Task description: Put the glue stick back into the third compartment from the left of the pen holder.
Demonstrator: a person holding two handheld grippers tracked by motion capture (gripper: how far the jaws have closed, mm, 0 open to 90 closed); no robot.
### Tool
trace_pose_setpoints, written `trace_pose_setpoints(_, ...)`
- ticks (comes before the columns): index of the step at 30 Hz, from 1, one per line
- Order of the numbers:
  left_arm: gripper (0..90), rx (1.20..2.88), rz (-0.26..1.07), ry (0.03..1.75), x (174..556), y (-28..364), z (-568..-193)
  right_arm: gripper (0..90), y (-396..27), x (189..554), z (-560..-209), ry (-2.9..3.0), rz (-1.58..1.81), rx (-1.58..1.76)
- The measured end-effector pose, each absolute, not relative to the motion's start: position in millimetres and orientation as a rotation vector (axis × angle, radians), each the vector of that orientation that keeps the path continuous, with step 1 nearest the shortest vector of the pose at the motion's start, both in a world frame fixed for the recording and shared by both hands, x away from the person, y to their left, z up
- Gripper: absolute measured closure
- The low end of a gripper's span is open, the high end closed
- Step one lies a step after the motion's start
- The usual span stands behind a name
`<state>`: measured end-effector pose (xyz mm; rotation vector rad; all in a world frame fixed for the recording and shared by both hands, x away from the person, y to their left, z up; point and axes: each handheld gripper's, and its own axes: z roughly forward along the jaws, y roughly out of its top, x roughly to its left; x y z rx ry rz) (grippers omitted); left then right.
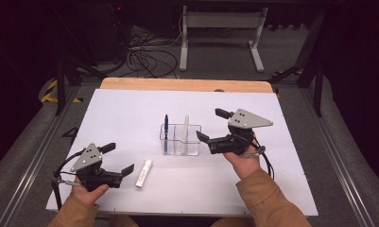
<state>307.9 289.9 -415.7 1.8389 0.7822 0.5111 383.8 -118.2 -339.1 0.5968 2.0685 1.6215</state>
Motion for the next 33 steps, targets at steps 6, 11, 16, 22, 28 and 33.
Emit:
trace_pose_setpoints(6,1.9,1.854,0.508,0.819,306.6,286.0,-413.6,0.0,-122.4,378.4,-344.7,2.095,1.587,0.604)
trace_pose_setpoints(11,2.0,1.874,0.501,0.837,305.3,282.0,-410.2,0.0,-133.1,374.2,-352.1,2.104,1.59,0.632)
trace_pose_setpoints(16,2.0,1.865,0.514,0.854,303.7,280.9,-410.4,0.1,-150.4,369.1,-358.7,2.09,1.586,0.643)
trace_pose_setpoints(22,4.9,1.84,0.501,0.881,302.1,280.2,-409.9,0.3,-168.4,363.6,-367.4,2.094,1.569,0.656)
trace_pose_setpoints(28,4.9,1.835,0.476,0.885,303.0,278.5,-409.3,0.3,-178.8,358.3,-381.5,2.127,1.535,0.657)
trace_pose_setpoints(33,5.4,1.855,0.495,0.87,302.8,277.7,-408.8,0.0,-189.1,357.0,-392.5,2.147,1.532,0.694)
